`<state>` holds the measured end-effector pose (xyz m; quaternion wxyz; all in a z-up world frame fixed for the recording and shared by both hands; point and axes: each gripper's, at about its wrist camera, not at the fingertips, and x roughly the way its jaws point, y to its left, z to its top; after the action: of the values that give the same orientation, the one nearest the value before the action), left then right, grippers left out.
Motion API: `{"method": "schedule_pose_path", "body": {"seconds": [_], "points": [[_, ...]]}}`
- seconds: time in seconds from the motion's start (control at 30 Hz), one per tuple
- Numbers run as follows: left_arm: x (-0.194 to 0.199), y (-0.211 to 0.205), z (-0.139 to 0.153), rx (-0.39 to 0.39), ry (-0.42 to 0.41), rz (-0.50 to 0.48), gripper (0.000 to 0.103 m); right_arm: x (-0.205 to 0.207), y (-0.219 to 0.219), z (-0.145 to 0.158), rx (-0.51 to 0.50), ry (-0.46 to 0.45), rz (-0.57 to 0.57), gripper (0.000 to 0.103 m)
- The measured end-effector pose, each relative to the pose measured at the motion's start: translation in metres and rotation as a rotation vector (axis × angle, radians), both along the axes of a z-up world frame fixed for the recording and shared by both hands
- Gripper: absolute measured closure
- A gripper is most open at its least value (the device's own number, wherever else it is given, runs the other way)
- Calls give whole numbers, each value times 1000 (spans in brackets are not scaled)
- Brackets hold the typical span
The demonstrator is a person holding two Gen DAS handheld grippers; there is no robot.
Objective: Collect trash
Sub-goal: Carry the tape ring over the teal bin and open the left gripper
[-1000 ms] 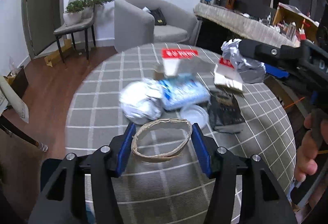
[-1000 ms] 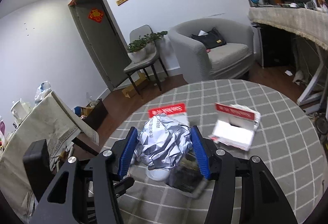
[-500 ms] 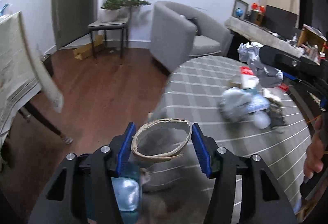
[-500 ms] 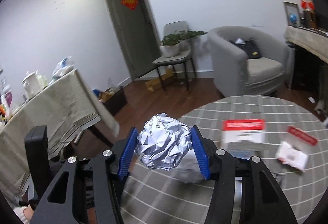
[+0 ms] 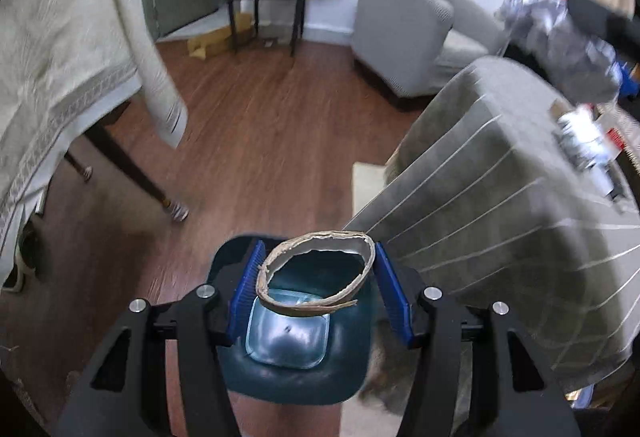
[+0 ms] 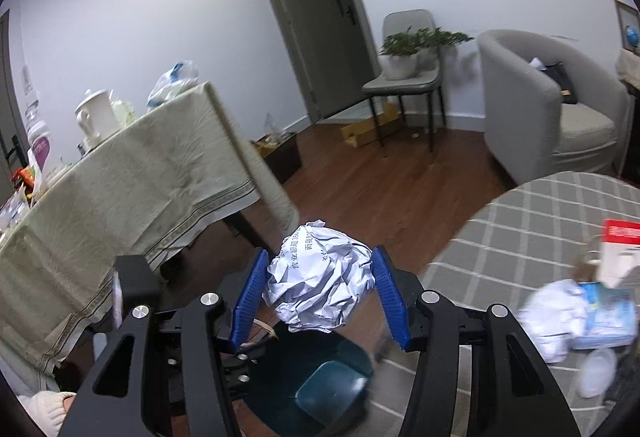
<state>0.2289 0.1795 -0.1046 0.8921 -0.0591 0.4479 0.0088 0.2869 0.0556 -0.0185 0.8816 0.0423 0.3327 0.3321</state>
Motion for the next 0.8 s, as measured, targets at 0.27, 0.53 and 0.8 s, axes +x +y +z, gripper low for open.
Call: {"method": "schedule_pose_path", "body": {"seconds": [0.27,0.53,0.8], "points": [[-6,29,-57,63,159,0,45,2,47,-23,-9,69,52,49],[-10,55,-99,30,299,19,44,3,78,-44,-77,121,84,48],[-15,67,-127,15,382,15,38,8,96,-66,-118,179,106,49]]}}
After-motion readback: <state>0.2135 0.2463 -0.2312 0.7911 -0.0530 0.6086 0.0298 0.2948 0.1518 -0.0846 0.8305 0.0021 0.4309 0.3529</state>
